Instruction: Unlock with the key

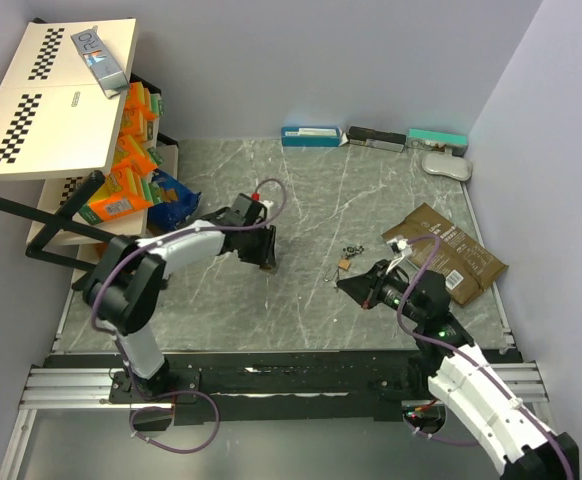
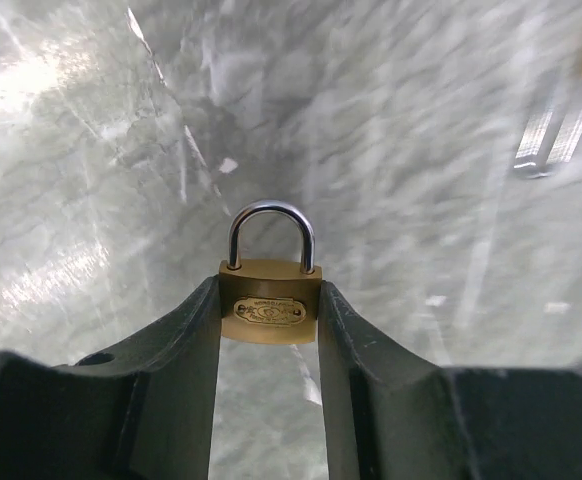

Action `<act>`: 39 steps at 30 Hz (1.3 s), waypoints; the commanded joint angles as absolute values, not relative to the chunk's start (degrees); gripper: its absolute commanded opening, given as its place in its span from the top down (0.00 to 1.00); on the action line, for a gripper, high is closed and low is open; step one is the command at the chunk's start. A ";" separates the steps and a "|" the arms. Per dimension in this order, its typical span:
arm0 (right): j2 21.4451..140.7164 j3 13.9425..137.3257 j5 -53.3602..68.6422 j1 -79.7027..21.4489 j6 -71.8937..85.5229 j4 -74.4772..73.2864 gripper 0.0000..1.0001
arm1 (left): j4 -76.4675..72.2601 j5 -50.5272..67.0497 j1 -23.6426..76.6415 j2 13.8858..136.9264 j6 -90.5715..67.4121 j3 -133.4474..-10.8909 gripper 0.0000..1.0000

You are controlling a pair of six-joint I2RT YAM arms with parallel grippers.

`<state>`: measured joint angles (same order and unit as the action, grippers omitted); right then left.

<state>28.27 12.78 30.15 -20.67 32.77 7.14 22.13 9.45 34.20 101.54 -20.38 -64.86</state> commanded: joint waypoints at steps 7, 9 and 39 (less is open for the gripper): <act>37.87 23.37 8.29 -39.62 28.92 4.92 1.00 | 5.98 25.92 29.36 91.50 -35.06 -57.40 0.99; 41.20 25.31 5.46 -43.40 28.92 5.27 1.00 | 5.10 27.77 28.74 91.23 -35.94 -56.87 0.99; 76.02 34.36 -2.38 -51.42 34.89 28.38 1.00 | -3.69 31.55 24.96 86.40 -43.15 -51.50 0.99</act>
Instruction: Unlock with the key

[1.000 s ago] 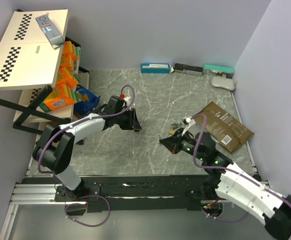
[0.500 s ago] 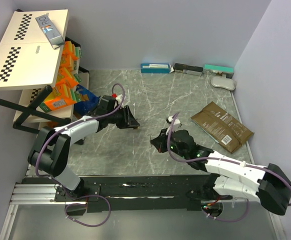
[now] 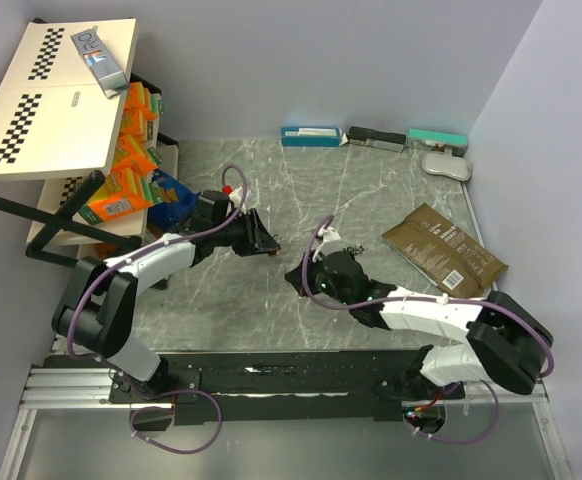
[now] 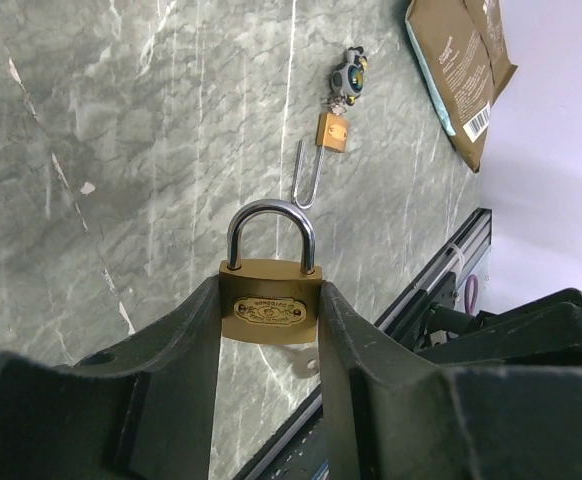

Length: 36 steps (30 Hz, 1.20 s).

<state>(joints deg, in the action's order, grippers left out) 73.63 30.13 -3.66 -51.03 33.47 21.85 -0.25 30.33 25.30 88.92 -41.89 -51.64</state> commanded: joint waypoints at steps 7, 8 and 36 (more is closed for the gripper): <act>81.47 37.53 -0.35 -51.24 35.95 29.27 1.00 | -3.95 31.73 24.96 86.57 -43.33 -51.33 0.99; 81.91 38.05 -0.26 -50.98 36.12 29.18 1.00 | -3.96 31.73 24.96 86.49 -43.33 -51.33 0.99; 86.04 39.02 4.83 -45.97 38.14 29.53 1.00 | -3.78 31.73 24.96 86.75 -42.71 -51.50 0.99</act>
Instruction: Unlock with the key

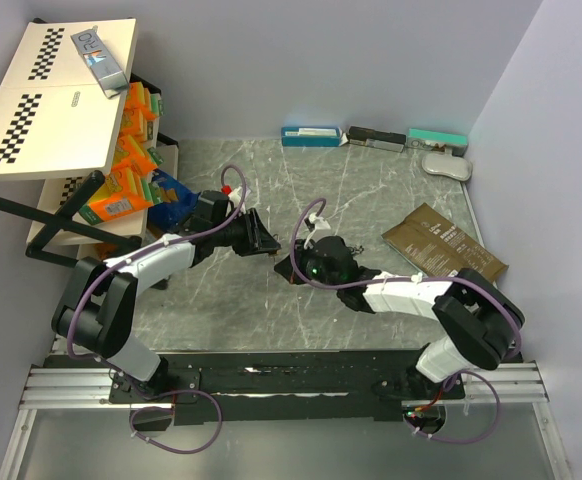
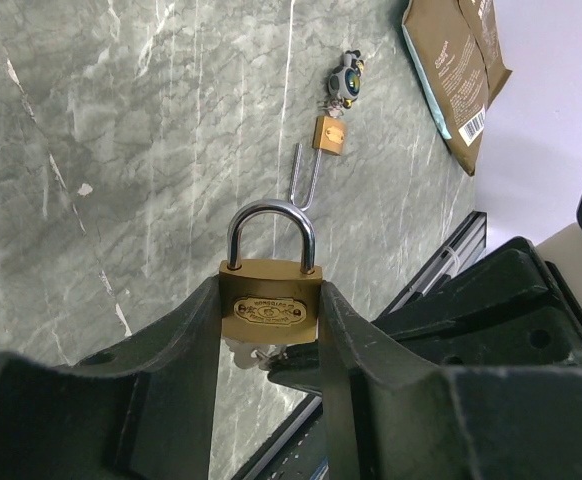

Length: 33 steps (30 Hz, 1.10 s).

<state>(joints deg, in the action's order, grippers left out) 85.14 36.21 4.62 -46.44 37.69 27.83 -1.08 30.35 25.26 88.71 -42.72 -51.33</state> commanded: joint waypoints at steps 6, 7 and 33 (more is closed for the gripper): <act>86.66 39.81 4.66 -45.62 38.06 29.09 1.00 | -3.87 31.99 24.96 86.84 -42.80 -51.50 0.99; 86.66 39.90 4.57 -45.70 38.14 29.09 1.00 | -3.87 31.99 24.96 86.84 -42.80 -51.50 0.99; 88.15 40.26 2.03 -43.94 40.69 34.80 1.00 | -5.45 31.20 24.96 86.40 -44.03 -50.28 0.99</act>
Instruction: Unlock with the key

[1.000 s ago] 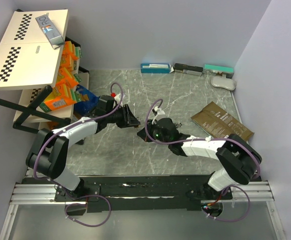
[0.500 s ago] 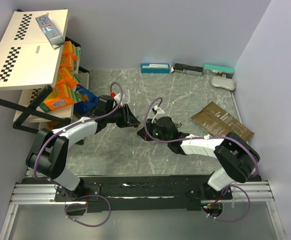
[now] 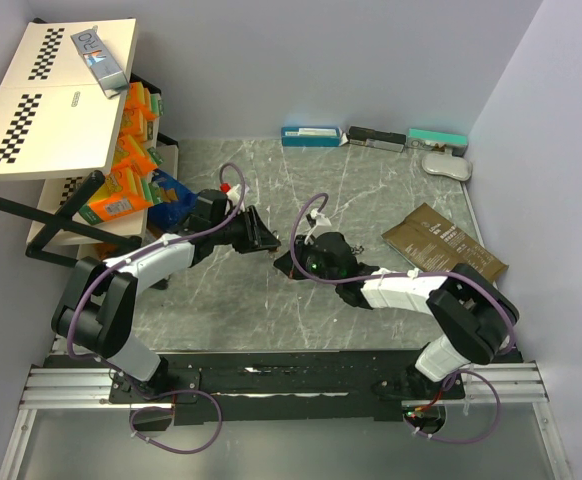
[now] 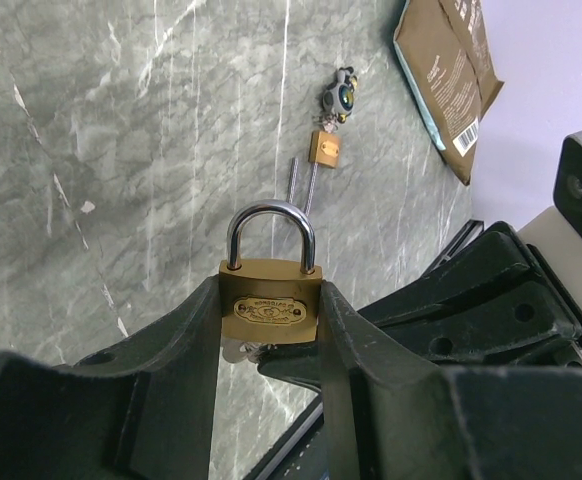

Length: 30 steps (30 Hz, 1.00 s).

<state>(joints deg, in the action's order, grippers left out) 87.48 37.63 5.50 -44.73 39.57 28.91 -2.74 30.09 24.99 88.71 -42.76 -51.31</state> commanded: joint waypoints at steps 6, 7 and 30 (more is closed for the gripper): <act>88.59 41.30 0.09 -43.95 41.40 37.35 1.00 | -6.68 29.97 24.96 86.22 -45.17 -49.13 0.99; 88.85 41.48 -1.39 -44.03 41.48 37.35 1.00 | -6.77 29.45 25.05 86.31 -45.26 -49.04 0.99; 90.70 45.61 -8.96 -44.65 37.44 38.76 1.00 | -6.24 26.28 27.42 88.42 -44.65 -49.22 0.99</act>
<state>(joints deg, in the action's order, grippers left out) 91.02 41.25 -1.96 -45.30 39.16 30.46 -8.99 22.68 25.45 88.33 -44.69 -49.58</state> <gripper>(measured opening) 0.007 0.414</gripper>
